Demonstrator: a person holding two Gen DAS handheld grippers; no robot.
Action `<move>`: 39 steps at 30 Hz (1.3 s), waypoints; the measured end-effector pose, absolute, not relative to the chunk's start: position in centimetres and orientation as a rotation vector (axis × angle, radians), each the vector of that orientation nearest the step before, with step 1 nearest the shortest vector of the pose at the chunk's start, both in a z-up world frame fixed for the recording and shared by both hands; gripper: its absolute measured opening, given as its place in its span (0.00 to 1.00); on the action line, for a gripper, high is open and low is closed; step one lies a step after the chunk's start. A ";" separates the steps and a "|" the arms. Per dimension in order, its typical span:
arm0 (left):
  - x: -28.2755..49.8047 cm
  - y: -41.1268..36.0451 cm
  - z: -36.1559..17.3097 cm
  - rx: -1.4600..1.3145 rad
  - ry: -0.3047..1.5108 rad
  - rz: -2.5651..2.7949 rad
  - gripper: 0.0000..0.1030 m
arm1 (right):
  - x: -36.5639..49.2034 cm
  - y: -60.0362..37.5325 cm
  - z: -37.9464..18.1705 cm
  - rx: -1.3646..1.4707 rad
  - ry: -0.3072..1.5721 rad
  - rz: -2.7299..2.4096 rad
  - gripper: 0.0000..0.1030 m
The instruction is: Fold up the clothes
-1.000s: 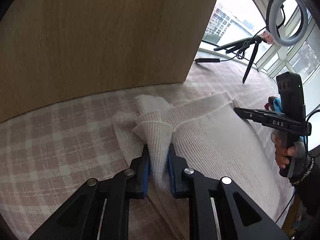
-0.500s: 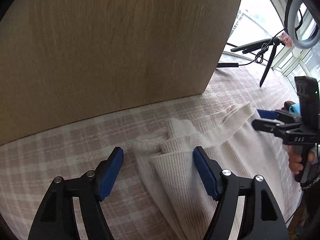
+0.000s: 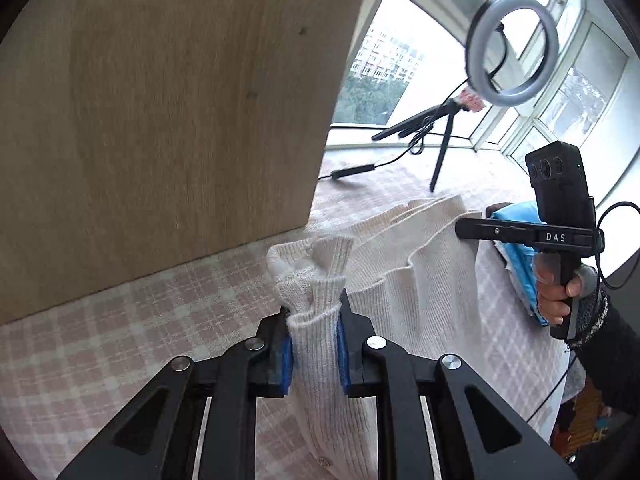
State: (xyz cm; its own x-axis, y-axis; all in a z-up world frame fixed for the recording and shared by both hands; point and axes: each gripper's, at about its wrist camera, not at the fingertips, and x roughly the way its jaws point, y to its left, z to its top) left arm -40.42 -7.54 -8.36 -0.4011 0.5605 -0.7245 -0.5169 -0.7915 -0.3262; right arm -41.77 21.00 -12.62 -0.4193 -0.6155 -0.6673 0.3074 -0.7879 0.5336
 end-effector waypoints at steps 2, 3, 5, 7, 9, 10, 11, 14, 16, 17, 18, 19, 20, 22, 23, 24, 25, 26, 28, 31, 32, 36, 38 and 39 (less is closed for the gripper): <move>-38.5 -8.0 -4.5 -1.074 -0.033 2.217 0.15 | -39.7 21.4 -9.0 1.159 -0.428 -2.246 0.16; -37.5 -7.9 -2.5 -1.022 -0.007 2.234 0.15 | -38.8 21.7 -7.1 1.118 -0.413 -2.265 0.16; -35.5 -7.7 1.1 -0.913 0.057 2.275 0.15 | -37.0 21.7 -3.1 1.020 -0.377 -2.310 0.15; -33.3 -7.5 4.1 -0.814 0.127 2.308 0.15 | -35.1 21.6 0.7 0.922 -0.329 -2.349 0.15; -30.9 -7.1 4.7 -0.774 0.200 2.324 0.15 | -32.8 21.5 3.6 0.836 -0.259 -2.403 0.14; -29.7 -6.8 5.0 -0.754 0.237 2.331 0.15 | -31.4 21.4 3.8 0.829 -0.217 -2.422 0.14; -28.4 -6.7 4.6 -0.748 0.269 2.332 0.16 | -30.1 21.3 3.7 0.829 -0.174 -2.436 0.14; -23.1 -7.4 -2.1 -0.931 0.297 2.268 0.28 | -25.7 21.2 1.4 0.899 -0.056 -2.456 0.17; -19.0 -8.6 -7.8 -1.152 0.273 2.184 0.26 | -21.9 22.2 -4.5 1.120 -0.037 -2.414 0.39; -16.9 -9.4 -10.4 -1.269 0.247 2.140 0.26 | -20.0 23.0 -8.1 1.266 -0.056 -2.377 0.39; -14.9 -10.1 -12.7 -1.379 0.226 2.098 0.24 | -18.1 24.2 -11.1 1.392 -0.116 -2.324 0.38; -13.4 -10.7 -14.2 -1.468 0.213 2.073 0.22 | -16.5 25.1 -12.4 1.443 -0.202 -2.300 0.38; -12.4 -11.3 -14.8 -1.517 0.179 2.071 0.19 | -15.0 26.1 -13.5 1.477 -0.292 -2.283 0.38; -11.7 -12.3 -14.2 -1.501 0.076 2.109 0.19 | -13.0 27.4 -14.3 1.479 -0.437 -2.274 0.38; -11.9 -12.4 -13.6 -1.472 0.042 2.133 0.19 | -12.8 27.8 -13.8 1.434 -0.485 -2.292 0.38; -12.7 -12.3 -12.8 -1.435 0.037 2.166 0.21 | -12.5 28.1 -13.4 1.390 -0.532 -2.309 0.38; -13.4 -12.1 -12.1 -1.397 0.033 2.199 0.21 | -13.0 28.0 -12.7 1.357 -0.536 -2.328 0.38; -14.1 -12.0 -11.4 -1.358 0.029 2.231 0.21 | -13.6 27.7 -12.1 1.327 -0.530 -2.347 0.38; -15.8 -10.7 -10.6 -1.288 0.037 2.278 0.21 | -15.4 26.8 -11.2 1.284 -0.511 -2.369 0.38; -18.5 -8.5 -10.3 -1.244 0.080 2.310 0.23 | -18.4 24.4 -10.5 1.247 -0.444 -2.381 0.37; -19.3 -7.7 -10.3 -1.239 0.104 2.324 0.22 | -19.4 23.5 -10.4 1.238 -0.418 -2.385 0.36; -22.1 -5.2 -11.7 -1.264 0.124 2.339 0.23 | -22.4 19.8 -11.1 1.252 -0.273 -2.449 0.33; -22.9 -4.8 -12.7 -1.324 0.116 2.356 0.23 | -23.6 18.5 -12.1 1.295 -0.229 -2.454 0.33; -23.0 -4.9 -12.9 -1.340 0.105 2.357 0.23 | -24.1 18.1 -12.8 1.321 -0.214 -2.450 0.33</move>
State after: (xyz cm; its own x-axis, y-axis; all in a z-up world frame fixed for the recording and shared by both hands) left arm -22.95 -4.95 -12.90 -0.4437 0.3245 -0.8354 -0.3976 -0.9067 -0.1410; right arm -24.10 18.09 -12.75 -0.5051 -0.3714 -0.7790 0.2310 -0.9279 0.2926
